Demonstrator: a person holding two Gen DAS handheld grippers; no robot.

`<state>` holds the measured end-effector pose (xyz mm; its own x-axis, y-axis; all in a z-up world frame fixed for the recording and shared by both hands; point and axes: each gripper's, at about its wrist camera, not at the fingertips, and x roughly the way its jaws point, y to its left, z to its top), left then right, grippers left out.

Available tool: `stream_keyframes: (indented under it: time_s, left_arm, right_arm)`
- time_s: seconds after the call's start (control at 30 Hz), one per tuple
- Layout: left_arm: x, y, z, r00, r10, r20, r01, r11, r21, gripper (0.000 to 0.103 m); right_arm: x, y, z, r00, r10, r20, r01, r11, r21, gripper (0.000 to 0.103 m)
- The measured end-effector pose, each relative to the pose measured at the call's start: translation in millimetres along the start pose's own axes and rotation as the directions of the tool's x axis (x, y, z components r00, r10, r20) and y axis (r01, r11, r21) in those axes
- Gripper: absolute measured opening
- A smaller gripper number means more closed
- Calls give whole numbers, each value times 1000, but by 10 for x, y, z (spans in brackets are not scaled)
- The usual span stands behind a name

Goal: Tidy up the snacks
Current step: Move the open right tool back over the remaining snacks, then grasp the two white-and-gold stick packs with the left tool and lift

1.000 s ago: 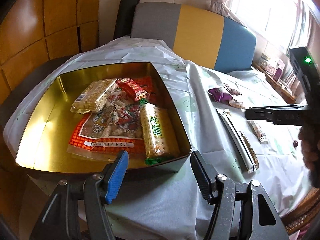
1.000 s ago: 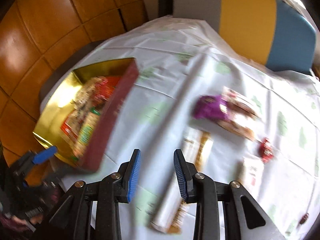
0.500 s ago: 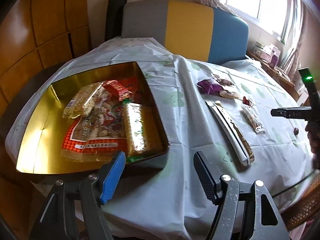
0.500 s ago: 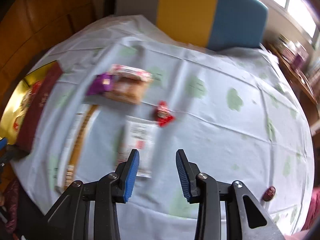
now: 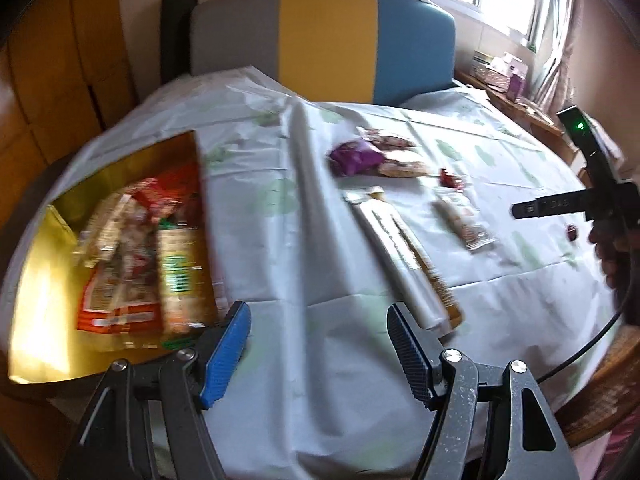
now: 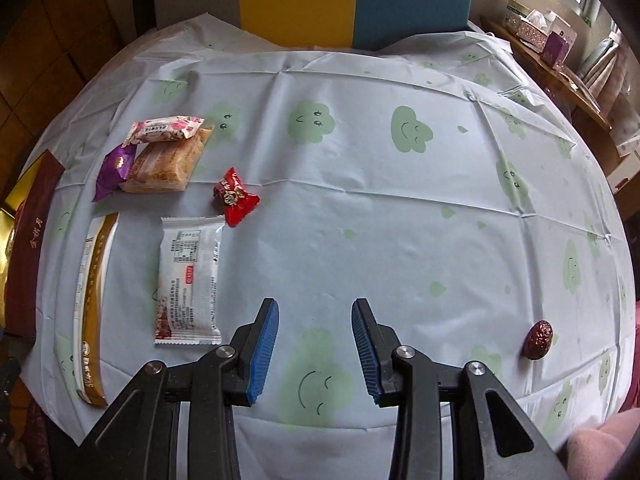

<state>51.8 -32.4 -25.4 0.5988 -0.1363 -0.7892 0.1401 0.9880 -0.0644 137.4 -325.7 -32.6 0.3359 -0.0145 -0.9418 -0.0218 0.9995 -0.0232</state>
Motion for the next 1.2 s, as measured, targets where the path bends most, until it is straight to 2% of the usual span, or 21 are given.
stream_keyframes:
  time_s: [0.13, 0.2, 0.23, 0.33, 0.47, 0.67, 0.7, 0.77, 0.83, 1.0, 1.2]
  left_arm:
    - [146, -199, 150, 1000, -14, -18, 14, 999, 30, 71]
    - [256, -290, 228, 999, -22, -35, 24, 999, 33, 66]
    - [316, -332, 263, 998, -23, -52, 25, 999, 35, 59]
    - [503, -442, 368, 994, -60, -93, 62, 998, 23, 58]
    - [687, -542, 458, 991, -56, -119, 57, 998, 7, 58]
    - [1027, -603, 472, 985, -7, -173, 8, 1000, 7, 58]
    - [1012, -615, 438, 991, 7, -131, -5, 1000, 20, 57]
    - [991, -639, 373, 995, 40, -94, -35, 997, 62, 41]
    - [953, -599, 337, 997, 23, -80, -18, 998, 61, 32]
    - [887, -413, 240, 999, -19, -45, 21, 999, 43, 30]
    - [853, -467, 109, 1000, -1, 19, -1, 992, 125, 33]
  right_arm:
    - [-33, 31, 4, 1000, 15, 11, -15, 1000, -6, 38]
    - [-32, 45, 15, 1000, 16, 11, -16, 1000, -10, 38]
    - [-30, 50, 20, 1000, 15, 11, -15, 1000, -12, 38]
    - [-35, 58, 25, 1000, 20, 14, -19, 1000, -14, 38]
    - [-41, 85, 23, 1000, 24, 13, -23, 999, -23, 38]
    - [-30, 101, 45, 999, 32, 14, -31, 999, -36, 38]
    - [-30, 98, 48, 999, 32, 14, -31, 999, -35, 39]
    - [-30, 88, 53, 999, 30, 16, -30, 999, -34, 38]
    - [-40, 86, 55, 999, 31, 21, -30, 999, -36, 38]
    - [-64, 116, 57, 998, 46, 32, -45, 998, -48, 38]
    - [-28, 140, 46, 999, 44, 21, -43, 997, -58, 38]
